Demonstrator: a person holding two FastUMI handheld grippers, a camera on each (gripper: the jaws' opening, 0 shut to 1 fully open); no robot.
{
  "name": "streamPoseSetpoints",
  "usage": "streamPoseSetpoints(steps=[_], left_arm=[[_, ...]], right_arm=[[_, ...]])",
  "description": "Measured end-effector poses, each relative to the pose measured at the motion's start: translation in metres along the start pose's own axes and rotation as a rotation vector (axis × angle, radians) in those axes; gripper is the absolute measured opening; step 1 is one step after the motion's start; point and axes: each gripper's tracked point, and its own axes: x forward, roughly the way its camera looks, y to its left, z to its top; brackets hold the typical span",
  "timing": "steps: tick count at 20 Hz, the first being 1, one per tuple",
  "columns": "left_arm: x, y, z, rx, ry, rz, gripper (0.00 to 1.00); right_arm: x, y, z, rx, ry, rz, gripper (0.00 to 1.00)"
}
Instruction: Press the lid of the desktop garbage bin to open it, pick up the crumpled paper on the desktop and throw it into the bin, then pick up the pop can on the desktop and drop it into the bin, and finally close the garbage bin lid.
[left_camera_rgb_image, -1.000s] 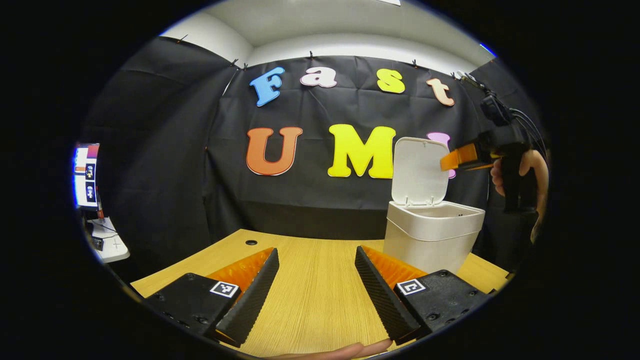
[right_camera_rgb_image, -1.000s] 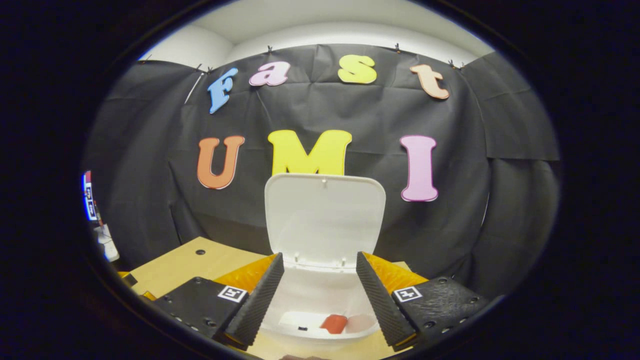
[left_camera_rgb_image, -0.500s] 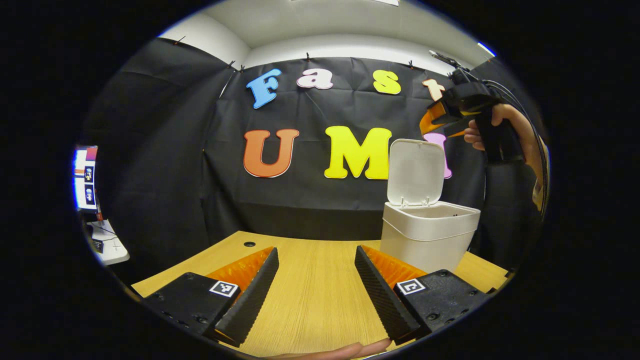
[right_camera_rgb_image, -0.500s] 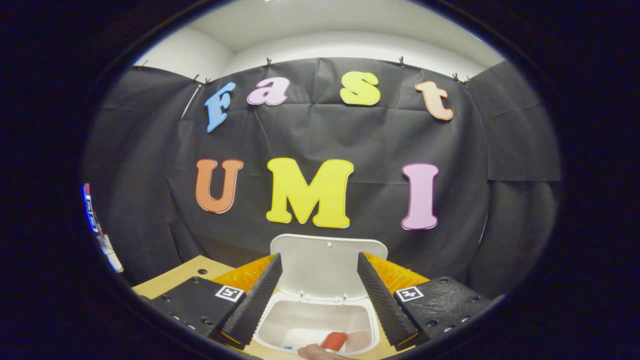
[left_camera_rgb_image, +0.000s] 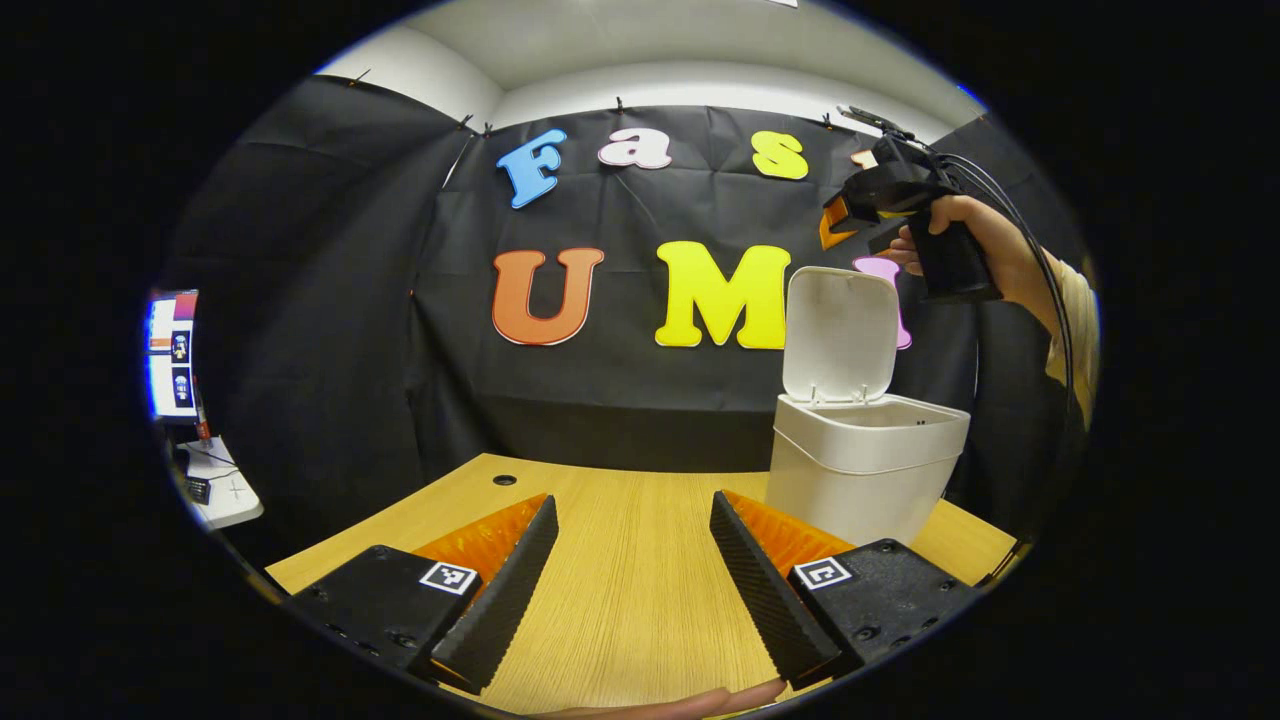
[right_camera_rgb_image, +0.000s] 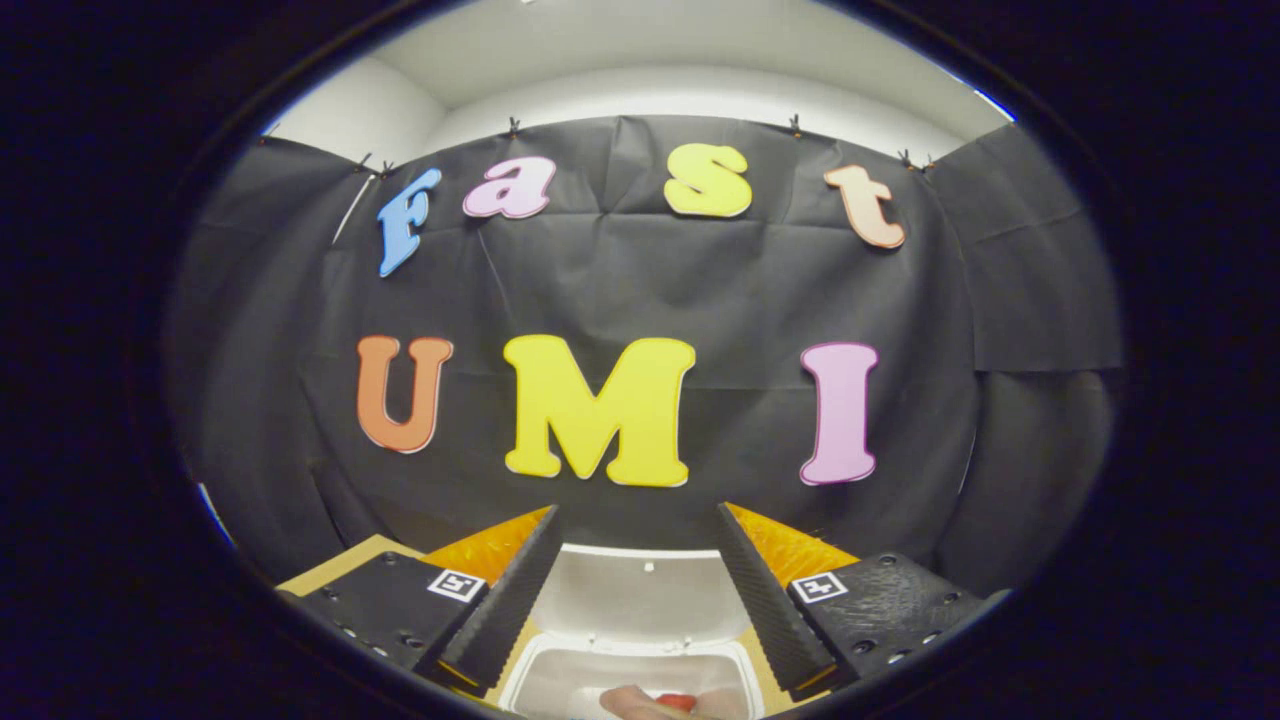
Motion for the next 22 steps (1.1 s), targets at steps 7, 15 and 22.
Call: streamPoseSetpoints(steps=[7,15,22], left_arm=[[0.001,-0.001,-0.003,-0.001,0.016,-0.004,0.99],[0.000,0.008,-0.003,-0.006,0.021,0.009,0.99],[-0.004,0.012,-0.001,0.000,0.019,0.014,0.99]], right_arm=[[0.038,0.002,-0.045,-0.044,0.134,-0.016,0.95],[0.013,0.001,-0.051,0.041,0.206,-0.029,0.96],[-0.043,0.000,-0.173,0.075,0.625,0.022,0.97]])
